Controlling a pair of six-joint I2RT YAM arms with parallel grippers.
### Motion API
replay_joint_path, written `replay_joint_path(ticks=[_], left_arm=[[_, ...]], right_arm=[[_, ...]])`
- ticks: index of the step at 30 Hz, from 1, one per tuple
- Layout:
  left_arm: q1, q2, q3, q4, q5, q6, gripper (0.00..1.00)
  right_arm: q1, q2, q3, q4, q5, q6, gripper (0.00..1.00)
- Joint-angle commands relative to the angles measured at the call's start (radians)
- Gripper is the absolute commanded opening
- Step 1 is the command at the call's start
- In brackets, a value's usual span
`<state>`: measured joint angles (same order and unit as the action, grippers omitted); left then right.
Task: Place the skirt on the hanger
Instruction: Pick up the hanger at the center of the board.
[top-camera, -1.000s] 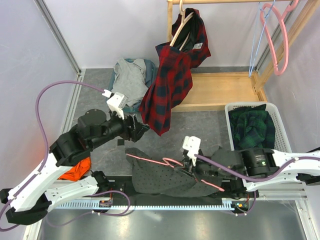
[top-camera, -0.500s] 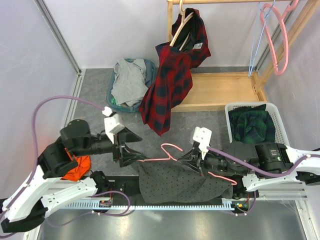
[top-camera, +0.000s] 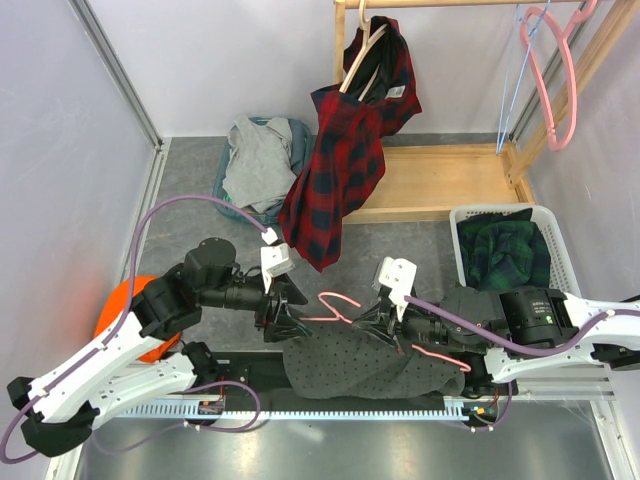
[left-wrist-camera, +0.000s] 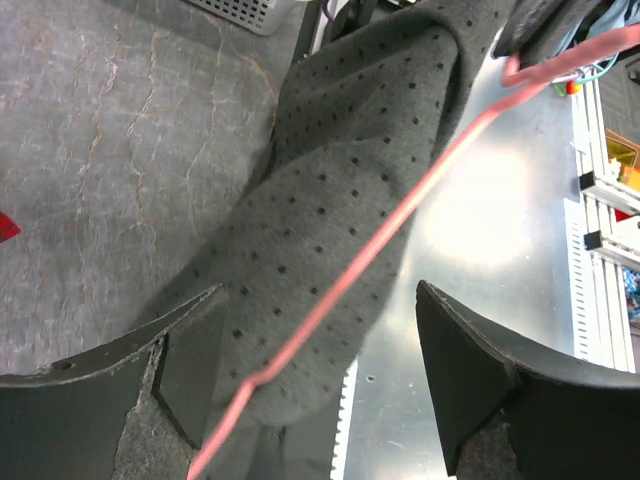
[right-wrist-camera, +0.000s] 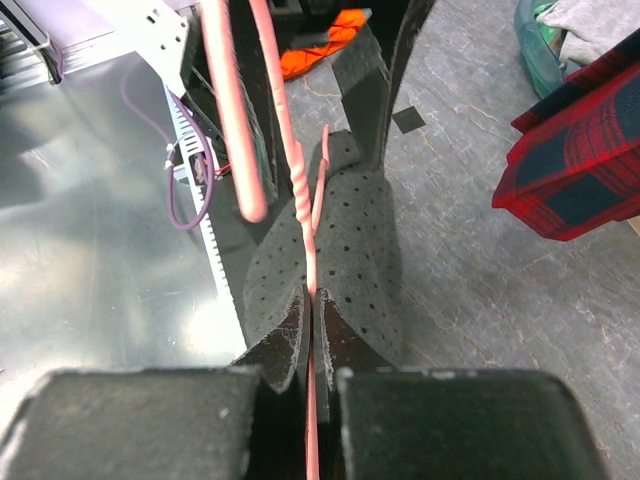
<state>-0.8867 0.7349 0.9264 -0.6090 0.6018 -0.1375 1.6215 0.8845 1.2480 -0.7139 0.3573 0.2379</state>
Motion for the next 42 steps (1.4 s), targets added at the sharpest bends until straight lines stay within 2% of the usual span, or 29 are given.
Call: replay_joint_path(ticks=[1, 3, 6, 7, 9, 10, 11, 12, 18, 19, 20, 22, 23, 26, 30, 36, 42], left_arm=[[0.002, -0.005, -0.041, 0.143, 0.029, -0.005, 0.82], [0.002, -0.005, -0.064, 0.182, 0.055, -0.007, 0.8], [-0.001, 0.014, -0.075, 0.193, 0.101, -0.005, 0.67], [-0.003, 0.018, -0.08, 0.193, 0.107, -0.007, 0.57], [-0.006, 0.037, -0.08, 0.192, 0.105, -0.008, 0.42], [-0.005, 0.046, -0.08, 0.193, 0.099, -0.013, 0.22], [-0.006, 0.052, -0.075, 0.192, 0.087, -0.017, 0.08], [-0.006, 0.063, -0.07, 0.187, 0.066, -0.023, 0.02], [-0.006, 0.041, -0.021, 0.184, -0.131, -0.068, 0.02], [-0.005, 0.035, 0.0, 0.175, -0.164, -0.077, 0.02], [-0.006, 0.032, 0.012, 0.172, -0.18, -0.085, 0.02], [-0.006, 0.023, 0.047, 0.157, -0.233, -0.096, 0.02], [-0.006, 0.021, 0.058, 0.143, -0.249, -0.097, 0.02], [-0.006, 0.014, 0.098, 0.124, -0.277, -0.096, 0.02], [-0.006, 0.02, 0.15, 0.111, -0.286, -0.082, 0.02], [-0.006, 0.078, 0.276, 0.092, -0.321, -0.06, 0.02], [-0.006, 0.122, 0.362, 0.095, -0.402, -0.073, 0.02]], right_arm=[[0.008, -0.024, 0.011, 0.091, 0.005, 0.015, 0.0], [0.006, -0.027, 0.011, 0.09, 0.008, 0.017, 0.0], [0.008, -0.028, 0.013, 0.09, 0.006, 0.018, 0.0], [0.006, -0.03, 0.014, 0.09, 0.006, 0.02, 0.0], [0.008, -0.038, 0.014, 0.091, 0.008, 0.018, 0.0], [0.008, -0.041, 0.014, 0.093, 0.009, 0.02, 0.0], [0.008, -0.044, 0.013, 0.093, 0.012, 0.023, 0.0], [0.006, -0.048, 0.011, 0.093, 0.015, 0.024, 0.0], [0.008, -0.058, 0.001, 0.07, 0.115, 0.061, 0.0], [0.008, -0.059, -0.001, 0.054, 0.144, 0.07, 0.03], [0.006, -0.061, -0.002, 0.047, 0.17, 0.081, 0.2], [0.008, -0.064, -0.005, 0.03, 0.233, 0.095, 0.37], [0.008, -0.067, -0.009, 0.024, 0.253, 0.103, 0.5], [0.006, -0.07, -0.018, 0.019, 0.289, 0.106, 0.65], [0.008, -0.062, -0.019, 0.016, 0.313, 0.103, 0.71], [0.008, -0.053, -0.015, 0.004, 0.371, 0.116, 0.73], [0.006, -0.074, -0.064, -0.035, 0.6, 0.264, 0.76]])
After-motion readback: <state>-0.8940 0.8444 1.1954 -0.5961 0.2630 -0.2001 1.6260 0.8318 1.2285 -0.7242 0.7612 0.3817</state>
